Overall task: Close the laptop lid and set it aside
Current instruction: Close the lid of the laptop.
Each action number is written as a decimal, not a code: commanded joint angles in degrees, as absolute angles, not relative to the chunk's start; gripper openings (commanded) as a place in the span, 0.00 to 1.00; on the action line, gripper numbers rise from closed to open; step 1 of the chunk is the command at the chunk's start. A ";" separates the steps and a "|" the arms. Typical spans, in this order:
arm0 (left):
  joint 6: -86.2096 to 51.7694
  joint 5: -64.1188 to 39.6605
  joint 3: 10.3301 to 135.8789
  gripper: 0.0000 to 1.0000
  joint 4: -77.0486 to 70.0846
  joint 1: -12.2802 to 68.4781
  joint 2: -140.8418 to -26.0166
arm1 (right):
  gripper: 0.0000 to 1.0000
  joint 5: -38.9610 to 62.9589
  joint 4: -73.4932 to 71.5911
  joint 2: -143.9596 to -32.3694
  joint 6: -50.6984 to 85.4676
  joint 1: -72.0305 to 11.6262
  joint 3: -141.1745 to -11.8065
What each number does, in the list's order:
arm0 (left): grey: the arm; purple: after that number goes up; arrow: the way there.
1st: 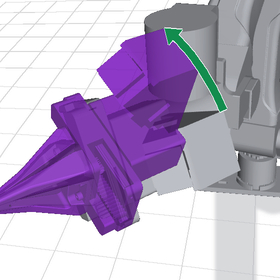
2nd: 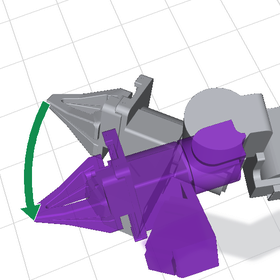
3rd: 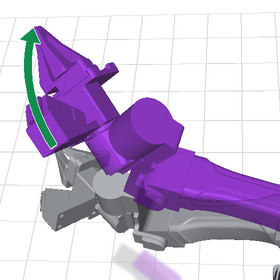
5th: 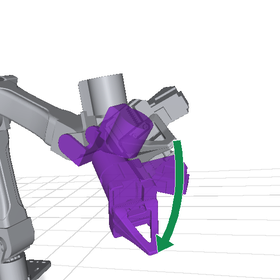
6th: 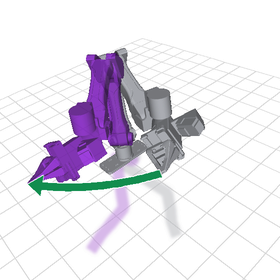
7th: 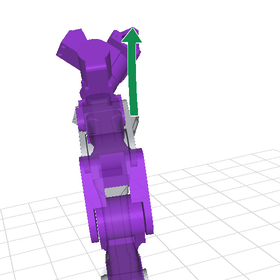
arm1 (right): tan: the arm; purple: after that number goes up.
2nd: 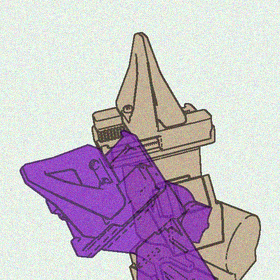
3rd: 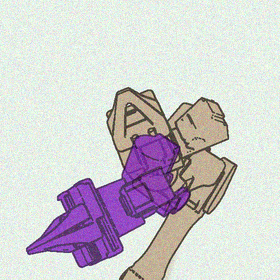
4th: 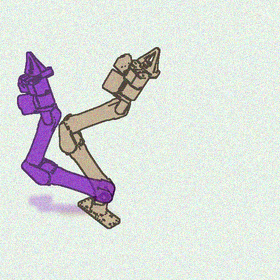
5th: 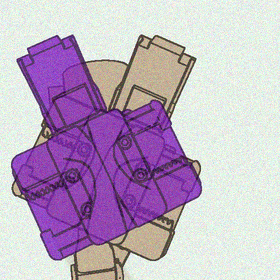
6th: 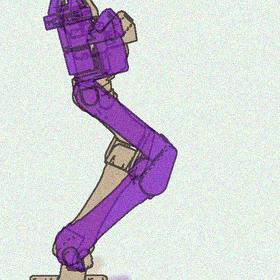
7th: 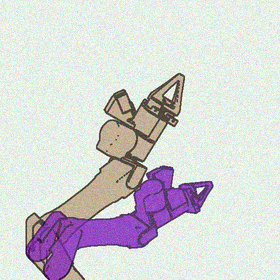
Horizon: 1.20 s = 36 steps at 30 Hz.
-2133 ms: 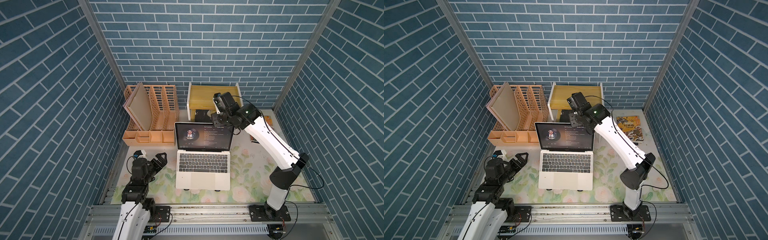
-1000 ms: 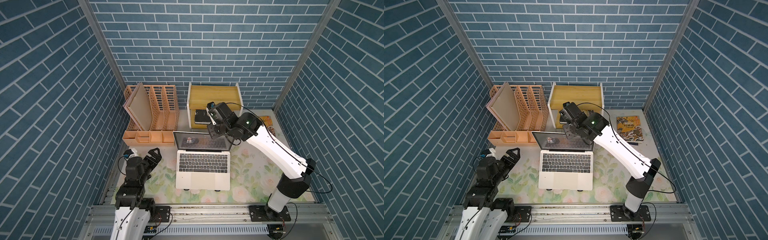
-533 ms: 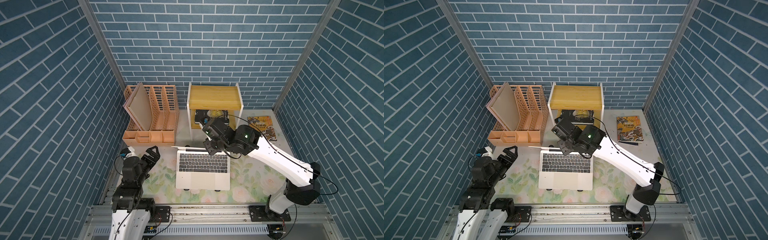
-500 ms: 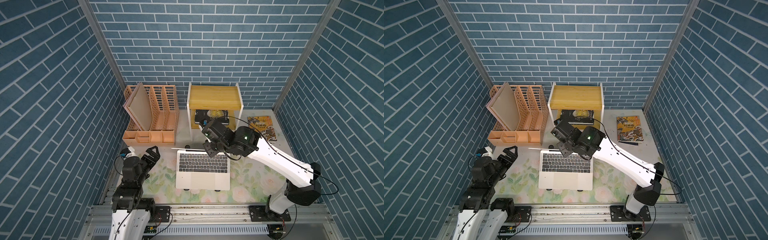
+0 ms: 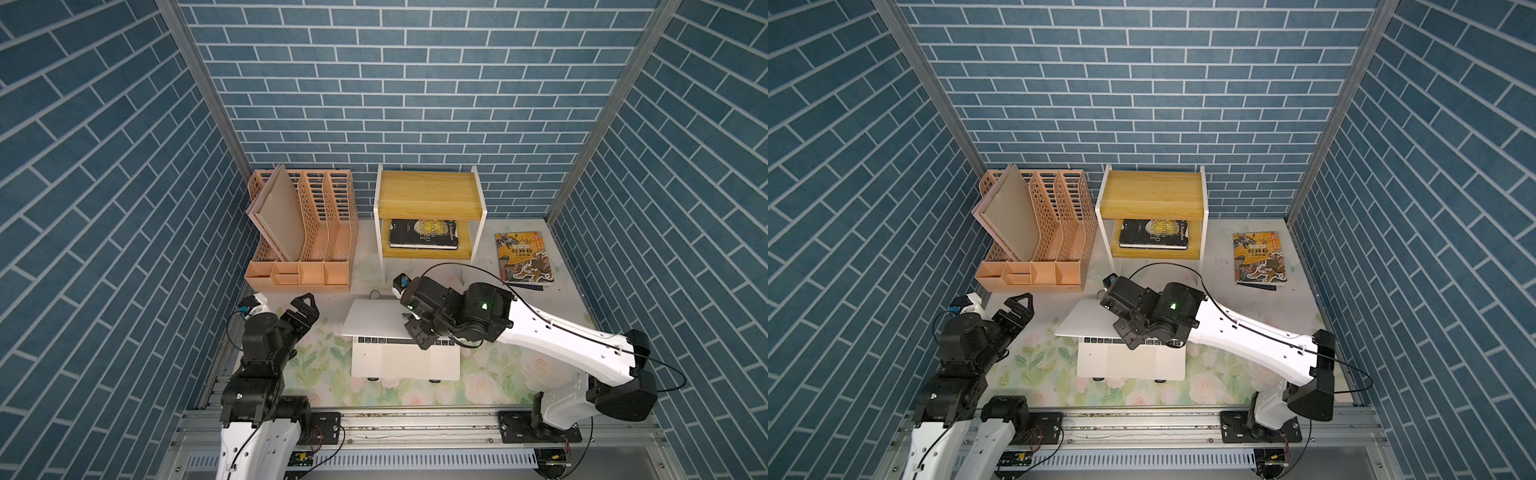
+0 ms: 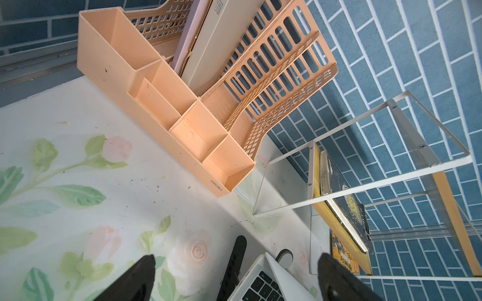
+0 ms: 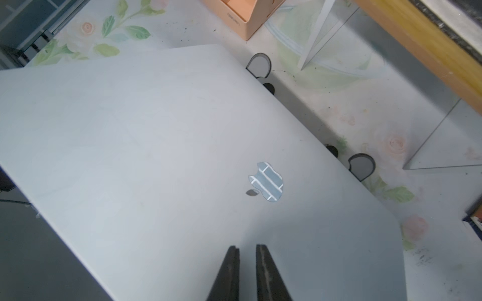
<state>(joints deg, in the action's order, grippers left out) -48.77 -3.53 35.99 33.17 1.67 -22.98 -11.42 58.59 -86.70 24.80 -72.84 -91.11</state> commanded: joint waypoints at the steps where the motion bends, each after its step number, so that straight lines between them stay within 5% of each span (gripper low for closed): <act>1: -46.82 -2.11 36.57 1.00 34.69 1.50 -23.12 | 0.18 -5.37 55.04 -85.63 26.37 -73.93 -87.43; 36: -41.81 -23.02 23.53 1.00 19.55 1.58 -28.69 | 0.16 -5.48 21.15 -83.56 34.65 -67.39 -56.49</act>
